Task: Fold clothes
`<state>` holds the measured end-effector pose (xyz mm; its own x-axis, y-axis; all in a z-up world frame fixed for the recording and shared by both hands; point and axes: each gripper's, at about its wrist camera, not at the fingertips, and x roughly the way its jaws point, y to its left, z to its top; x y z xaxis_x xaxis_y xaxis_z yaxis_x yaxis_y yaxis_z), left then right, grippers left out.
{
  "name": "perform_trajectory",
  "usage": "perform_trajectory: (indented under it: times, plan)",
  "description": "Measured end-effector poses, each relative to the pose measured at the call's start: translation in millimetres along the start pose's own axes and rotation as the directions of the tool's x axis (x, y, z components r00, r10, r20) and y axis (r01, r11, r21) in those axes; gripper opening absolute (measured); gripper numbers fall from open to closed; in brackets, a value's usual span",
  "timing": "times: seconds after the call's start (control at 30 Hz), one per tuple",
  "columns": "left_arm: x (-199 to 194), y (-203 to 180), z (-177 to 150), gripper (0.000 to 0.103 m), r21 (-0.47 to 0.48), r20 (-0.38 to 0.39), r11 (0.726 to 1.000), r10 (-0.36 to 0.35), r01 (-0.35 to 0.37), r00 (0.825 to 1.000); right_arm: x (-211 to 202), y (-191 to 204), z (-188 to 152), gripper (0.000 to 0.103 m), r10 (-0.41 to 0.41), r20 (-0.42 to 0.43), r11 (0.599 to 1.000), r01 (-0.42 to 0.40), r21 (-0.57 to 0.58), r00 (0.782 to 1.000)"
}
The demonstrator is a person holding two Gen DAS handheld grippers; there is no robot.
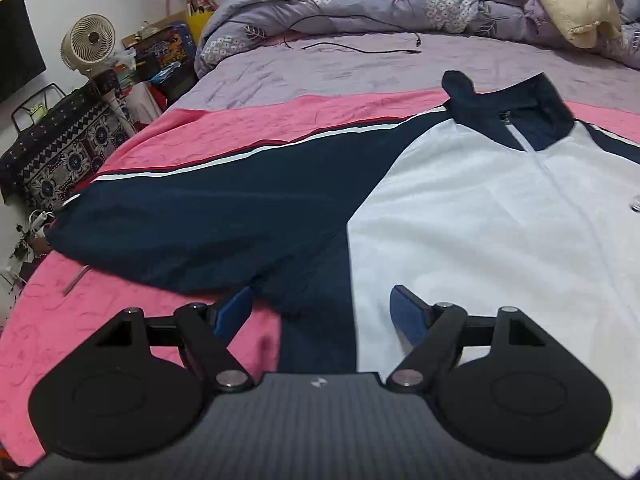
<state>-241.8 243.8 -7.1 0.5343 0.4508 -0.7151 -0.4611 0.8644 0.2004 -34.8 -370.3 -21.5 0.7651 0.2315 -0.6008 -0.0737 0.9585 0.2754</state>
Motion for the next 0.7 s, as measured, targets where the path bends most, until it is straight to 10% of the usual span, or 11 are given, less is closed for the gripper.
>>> perform_trajectory:
  times: [0.1,0.3,0.43,0.5,0.53,0.6,0.7]
  plan:
    - [-38,15,-16,0.079,0.029,0.030,0.998,-0.064,0.063,0.997,-43,38,-53,0.079,0.297,-0.148,0.953,-0.302,-0.014,0.943]
    - [-94,60,-67,0.085,-0.051,0.015,0.957,-0.287,0.287,0.958,-105,114,-139,0.093,0.517,-0.397,0.813,-0.581,-0.050,0.758]
    - [-106,64,-108,0.086,-0.039,-0.024,0.931,-0.365,0.364,0.931,-113,160,-166,0.091,0.425,-0.445,0.799,-0.557,-0.225,0.789]
    - [-102,55,-121,0.086,-0.012,-0.036,0.929,-0.370,0.370,0.928,-108,178,-168,0.046,0.410,-0.427,0.824,-0.528,-0.206,0.806]
    - [-100,50,-126,0.086,-0.005,-0.038,0.929,-0.369,0.370,0.928,-105,182,-165,0.033,0.443,-0.440,0.822,-0.549,-0.147,0.781]
    - [-97,46,-125,0.086,-0.032,-0.016,0.918,-0.395,0.395,0.918,-111,182,-155,0.023,0.503,-0.422,0.814,-0.577,-0.060,0.754]
    - [-106,55,-111,0.086,-0.088,0.085,0.891,-0.439,0.446,0.894,-136,172,-120,0.024,0.731,-0.268,0.678,-0.714,0.176,0.628]
